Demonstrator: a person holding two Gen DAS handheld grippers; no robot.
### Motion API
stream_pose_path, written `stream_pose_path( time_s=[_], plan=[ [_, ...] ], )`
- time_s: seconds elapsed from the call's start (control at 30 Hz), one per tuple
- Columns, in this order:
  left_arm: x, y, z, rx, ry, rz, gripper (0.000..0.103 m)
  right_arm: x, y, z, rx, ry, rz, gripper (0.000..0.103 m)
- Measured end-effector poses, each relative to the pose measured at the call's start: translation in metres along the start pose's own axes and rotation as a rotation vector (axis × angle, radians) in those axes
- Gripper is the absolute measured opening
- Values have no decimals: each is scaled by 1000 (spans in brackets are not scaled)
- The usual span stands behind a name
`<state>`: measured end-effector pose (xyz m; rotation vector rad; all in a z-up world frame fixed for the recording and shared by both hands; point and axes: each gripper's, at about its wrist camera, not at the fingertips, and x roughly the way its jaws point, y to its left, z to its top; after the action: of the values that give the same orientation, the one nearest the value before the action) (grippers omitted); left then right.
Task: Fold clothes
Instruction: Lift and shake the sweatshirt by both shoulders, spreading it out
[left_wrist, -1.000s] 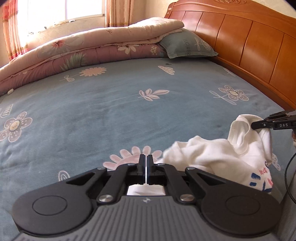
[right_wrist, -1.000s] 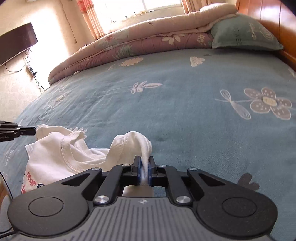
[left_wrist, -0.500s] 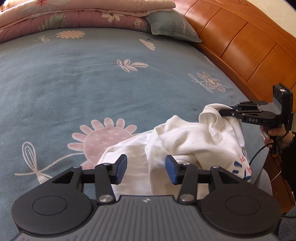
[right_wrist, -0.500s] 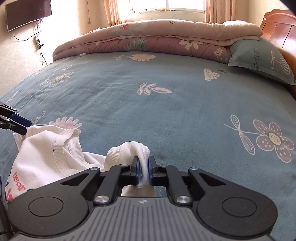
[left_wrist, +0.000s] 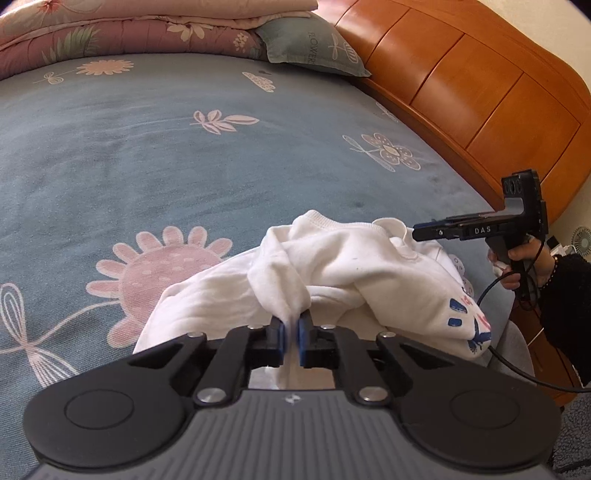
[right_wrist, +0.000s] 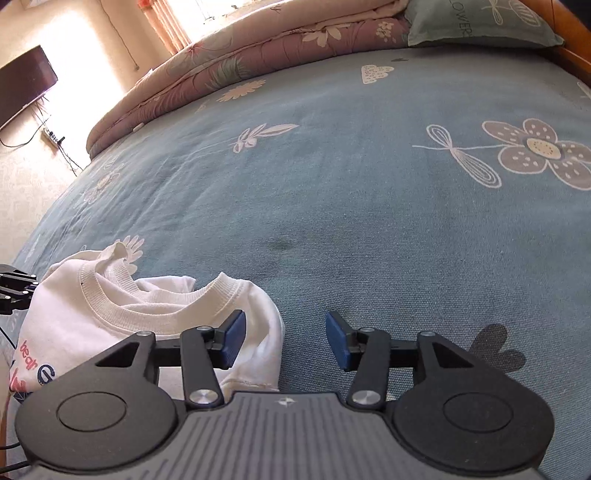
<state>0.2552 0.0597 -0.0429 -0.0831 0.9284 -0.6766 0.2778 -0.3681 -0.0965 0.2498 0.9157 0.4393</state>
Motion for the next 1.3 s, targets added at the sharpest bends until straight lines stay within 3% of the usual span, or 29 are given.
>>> stream_pose_path(
  time_s=[0.17,0.2,0.23,0.27,0.53,0.8,1.0,1.2,1.3],
  plan=[
    [-25,6,13,-21,-97,35,3,12,-1,-7,49,59,107,58],
    [-28,7,15,-18,-108,42,3,15,0,-8,52,74,126,51],
    [-30,7,18,-13,-114,56,3,16,6,-9,38,84,126,21],
    [-32,7,20,-8,-119,73,3,17,12,-9,20,89,121,11],
    [-38,25,50,-8,-192,193,3,-5,58,40,-249,-95,-123,11],
    [-16,82,100,-63,-184,297,3,34,76,115,-405,-157,-271,11],
    [35,129,122,-105,-92,327,3,98,63,163,-382,-111,-330,11],
    [93,161,112,-163,40,369,4,161,39,161,-299,19,-337,12],
    [92,164,109,-184,14,355,8,157,36,155,-265,-14,-328,18]
  ],
)
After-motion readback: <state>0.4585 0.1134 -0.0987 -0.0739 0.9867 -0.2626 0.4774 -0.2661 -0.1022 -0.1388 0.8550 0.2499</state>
